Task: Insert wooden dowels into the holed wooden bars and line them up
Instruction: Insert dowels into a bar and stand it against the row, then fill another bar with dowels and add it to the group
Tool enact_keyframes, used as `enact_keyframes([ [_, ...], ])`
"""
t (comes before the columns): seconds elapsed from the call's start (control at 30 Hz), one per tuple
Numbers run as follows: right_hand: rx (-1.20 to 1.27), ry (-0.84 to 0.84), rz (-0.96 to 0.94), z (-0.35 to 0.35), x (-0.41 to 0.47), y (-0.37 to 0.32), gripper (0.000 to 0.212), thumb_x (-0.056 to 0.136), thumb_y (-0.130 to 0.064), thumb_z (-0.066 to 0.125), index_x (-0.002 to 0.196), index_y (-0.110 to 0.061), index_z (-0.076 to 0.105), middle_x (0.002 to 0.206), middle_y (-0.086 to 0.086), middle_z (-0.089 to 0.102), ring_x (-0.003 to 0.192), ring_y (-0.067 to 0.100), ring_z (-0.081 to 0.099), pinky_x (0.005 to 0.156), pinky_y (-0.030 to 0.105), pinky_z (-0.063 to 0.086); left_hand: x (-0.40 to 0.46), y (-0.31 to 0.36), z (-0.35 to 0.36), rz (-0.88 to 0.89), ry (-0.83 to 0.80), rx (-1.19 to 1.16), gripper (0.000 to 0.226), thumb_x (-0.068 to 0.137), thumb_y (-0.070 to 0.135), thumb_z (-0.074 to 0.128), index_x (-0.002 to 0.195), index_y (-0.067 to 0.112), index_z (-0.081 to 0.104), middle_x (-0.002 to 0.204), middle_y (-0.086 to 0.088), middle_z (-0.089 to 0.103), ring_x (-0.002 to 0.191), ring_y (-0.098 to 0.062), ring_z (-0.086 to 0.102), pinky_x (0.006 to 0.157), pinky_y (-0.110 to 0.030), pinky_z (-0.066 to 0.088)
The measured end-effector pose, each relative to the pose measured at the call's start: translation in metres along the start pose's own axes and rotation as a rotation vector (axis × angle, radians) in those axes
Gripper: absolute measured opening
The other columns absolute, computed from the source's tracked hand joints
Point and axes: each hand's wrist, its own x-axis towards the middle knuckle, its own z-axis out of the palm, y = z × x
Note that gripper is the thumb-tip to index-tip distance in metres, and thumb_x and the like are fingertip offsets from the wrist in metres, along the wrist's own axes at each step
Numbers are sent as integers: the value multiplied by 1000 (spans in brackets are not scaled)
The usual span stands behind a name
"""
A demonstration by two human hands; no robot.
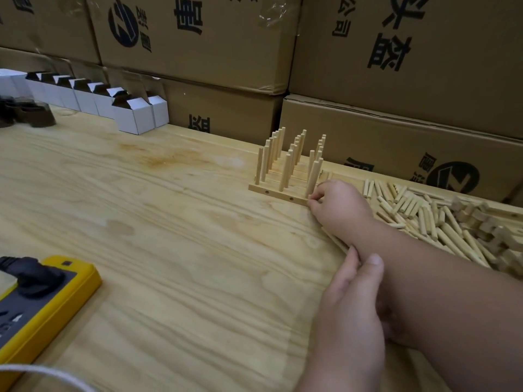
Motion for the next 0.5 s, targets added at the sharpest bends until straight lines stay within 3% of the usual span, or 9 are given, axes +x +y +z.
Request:
enact_keyframes([
  [0.1, 18, 31, 4, -10, -6, 5, 15, 90, -26, 58, 86, -28, 73, 94, -9, 68, 89, 18, 62, 68, 32, 52, -1, 0, 1, 24, -46, -5, 71, 57, 60, 74, 125, 41, 68, 114, -6, 76, 96, -30, 73, 75, -41, 60],
  [0.17, 42, 70, 14, -19, -12, 10, 14, 89, -27, 58, 81, -30, 69, 94, -8, 67, 86, 18, 63, 70, 35, 55, -3, 2, 2, 30, -73, 24, 60, 73, 55, 73, 128, 30, 69, 112, -10, 75, 86, -30, 72, 76, -41, 59],
  [0.27, 101, 113, 48, -35, -27, 21, 13, 89, -28, 58, 82, -29, 69, 91, -8, 69, 78, 16, 64, 69, 34, 55, -6, 4, 4, 44, -102, 42, 25, 95, 38, 64, 103, 22, 80, 90, -9, 76, 66, -22, 69, 63, -34, 58],
  [0.33, 134, 140, 79, -44, -41, 31, 13, 89, -30, 59, 88, -27, 72, 89, -11, 68, 80, 14, 64, 71, 35, 55, -8, 5, 4, 60, -117, 74, 30, 99, 35, 56, 92, 20, 81, 79, -7, 74, 57, -16, 65, 54, -27, 54],
  [0.5, 272, 227, 110, -73, -105, 56, 8, 90, -31, 65, 82, -35, 67, 78, -19, 64, 75, -4, 59, 64, 21, 46, -13, 5, 5, 103, -107, 133, 33, 102, 34, 52, 93, 17, 79, 69, -8, 69, 54, -15, 61, 51, -24, 52],
])
